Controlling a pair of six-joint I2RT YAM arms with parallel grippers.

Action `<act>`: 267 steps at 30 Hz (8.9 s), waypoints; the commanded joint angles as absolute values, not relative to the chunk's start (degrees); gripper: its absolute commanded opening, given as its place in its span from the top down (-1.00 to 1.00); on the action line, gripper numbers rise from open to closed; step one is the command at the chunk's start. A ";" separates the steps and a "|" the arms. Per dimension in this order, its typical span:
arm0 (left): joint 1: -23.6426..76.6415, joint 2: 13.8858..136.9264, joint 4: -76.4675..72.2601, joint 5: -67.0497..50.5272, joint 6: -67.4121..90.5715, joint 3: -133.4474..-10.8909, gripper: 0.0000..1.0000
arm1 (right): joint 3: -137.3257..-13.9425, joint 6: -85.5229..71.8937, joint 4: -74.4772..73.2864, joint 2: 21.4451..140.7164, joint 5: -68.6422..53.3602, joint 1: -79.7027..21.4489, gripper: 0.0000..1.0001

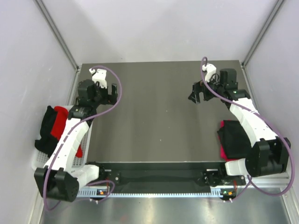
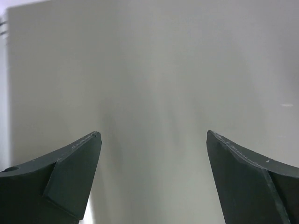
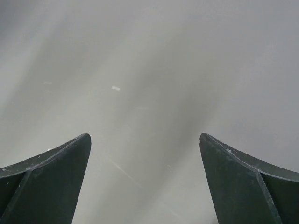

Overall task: Fold and stack the t-shirts
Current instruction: Grab the tshirt from the pile, then move the tshirt to the center of the board, then flatten the tshirt out

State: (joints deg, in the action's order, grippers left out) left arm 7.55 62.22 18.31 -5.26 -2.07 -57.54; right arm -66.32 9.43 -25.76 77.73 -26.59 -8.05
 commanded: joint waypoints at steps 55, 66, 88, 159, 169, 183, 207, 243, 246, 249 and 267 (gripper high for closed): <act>-19.42 92.81 35.24 20.66 -21.89 -70.48 0.73 | -70.84 23.82 -36.56 83.41 -50.80 -11.95 -0.99; -18.90 87.13 44.02 13.54 -20.57 -78.38 1.00 | -69.87 24.34 -35.77 82.18 -50.63 -11.95 -0.99; 21.80 88.86 65.13 -5.26 -21.27 -141.95 1.00 | -68.99 24.61 -33.21 73.30 -49.30 -9.76 -1.00; 10.20 72.95 27.07 2.99 -9.14 -70.75 -0.15 | -68.47 59.15 -29.00 105.11 -18.90 -57.04 -0.07; 10.11 71.98 27.95 3.60 -9.58 -70.75 -0.15 | -67.50 59.06 -30.67 106.44 -18.46 -55.20 0.13; 8.97 69.88 26.63 4.39 -10.19 -67.07 -0.16 | -70.75 54.85 -37.18 105.93 -18.02 -52.38 1.00; 8.79 114.06 31.64 4.04 -16.96 -95.61 -0.11 | -89.12 49.22 -33.84 77.61 -9.84 -25.67 1.00; 2.99 131.31 49.04 -13.18 -11.08 -113.64 0.13 | -84.03 42.28 -31.11 76.12 -15.91 -18.64 1.00; 2.99 131.40 49.22 -13.27 -10.90 -113.64 0.17 | -83.50 41.84 -31.29 75.59 -16.52 -18.28 1.00; 2.99 131.40 49.74 -13.71 -10.72 -113.82 0.58 | -82.80 41.57 -31.12 75.06 -16.44 -17.93 1.00; 4.30 81.95 52.63 -28.38 -19.16 -95.18 1.00 | -82.79 36.13 -33.73 54.87 -13.62 -9.05 1.00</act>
